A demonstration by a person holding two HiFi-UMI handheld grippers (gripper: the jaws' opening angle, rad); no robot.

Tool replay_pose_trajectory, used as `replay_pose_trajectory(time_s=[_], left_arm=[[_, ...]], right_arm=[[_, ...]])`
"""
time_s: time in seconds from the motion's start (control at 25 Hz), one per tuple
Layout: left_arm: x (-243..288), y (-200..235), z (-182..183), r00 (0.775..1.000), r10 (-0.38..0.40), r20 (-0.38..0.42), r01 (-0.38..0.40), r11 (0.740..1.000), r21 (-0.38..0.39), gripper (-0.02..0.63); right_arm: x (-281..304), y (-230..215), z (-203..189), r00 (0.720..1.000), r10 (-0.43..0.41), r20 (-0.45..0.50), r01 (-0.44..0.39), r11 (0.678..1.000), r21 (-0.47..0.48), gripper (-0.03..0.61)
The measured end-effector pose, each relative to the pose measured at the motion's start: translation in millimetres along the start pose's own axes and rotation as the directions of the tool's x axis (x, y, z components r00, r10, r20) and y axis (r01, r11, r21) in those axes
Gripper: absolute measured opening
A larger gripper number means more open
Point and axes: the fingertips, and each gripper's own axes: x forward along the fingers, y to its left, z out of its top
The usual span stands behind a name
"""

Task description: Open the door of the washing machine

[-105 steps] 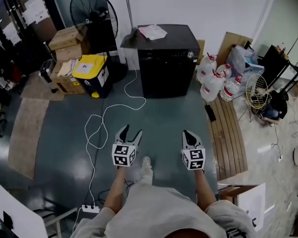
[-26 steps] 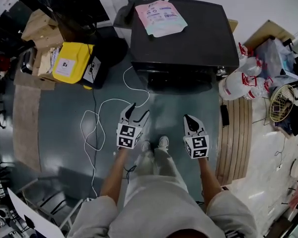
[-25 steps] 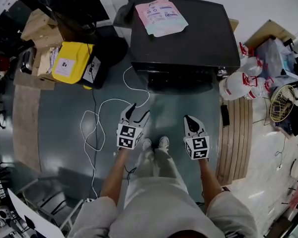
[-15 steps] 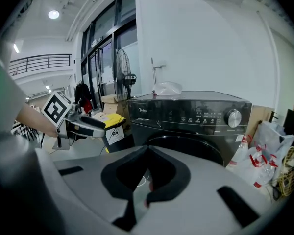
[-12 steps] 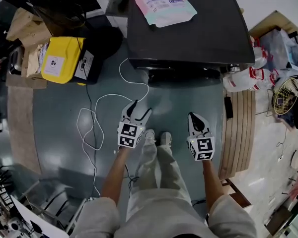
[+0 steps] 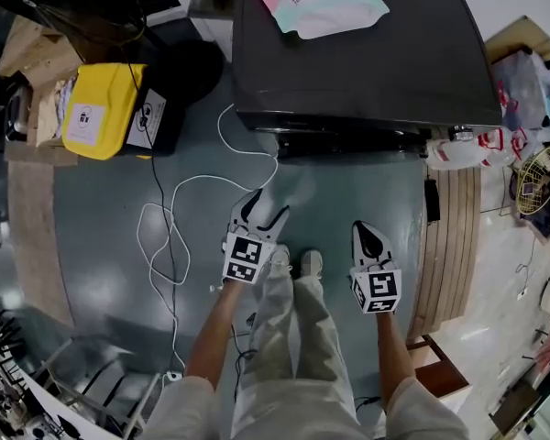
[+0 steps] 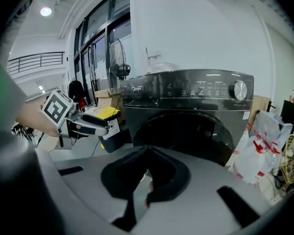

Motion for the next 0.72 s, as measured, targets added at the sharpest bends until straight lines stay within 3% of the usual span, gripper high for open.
replay_pose_trajectory(time_s=[0.16, 0.44, 0.56, 0.72], left_arm=[[23.7, 4.2, -14.4, 1.000, -0.014, -0.006, 0.014, 0.999, 0.031, 0.267], [72.5, 14.4, -25.7, 0.999, -0.032, -0.030, 0.037, 0.986, 0.162, 0.267], [91.3, 17.4, -28.6, 0.998, -0.031, -0.060, 0.047, 0.954, 0.297, 0.267], [112.3, 22.4, -32.9, 0.995, -0.017, -0.098, 0.061, 0.887, 0.458, 0.267]], right_arm=[[11.5, 2.3, -25.5, 1.000, 0.005, -0.028, -0.004, 1.000, 0.005, -0.002], [21.5, -1.0, -61.8, 0.998, 0.004, -0.069, -0.003, 1.000, 0.017, -0.002], [24.9, -1.9, -72.2, 0.997, 0.006, -0.080, -0.005, 1.000, 0.021, -0.002], [27.6, -2.9, -80.9, 0.996, 0.014, -0.091, -0.012, 1.000, 0.020, -0.002]])
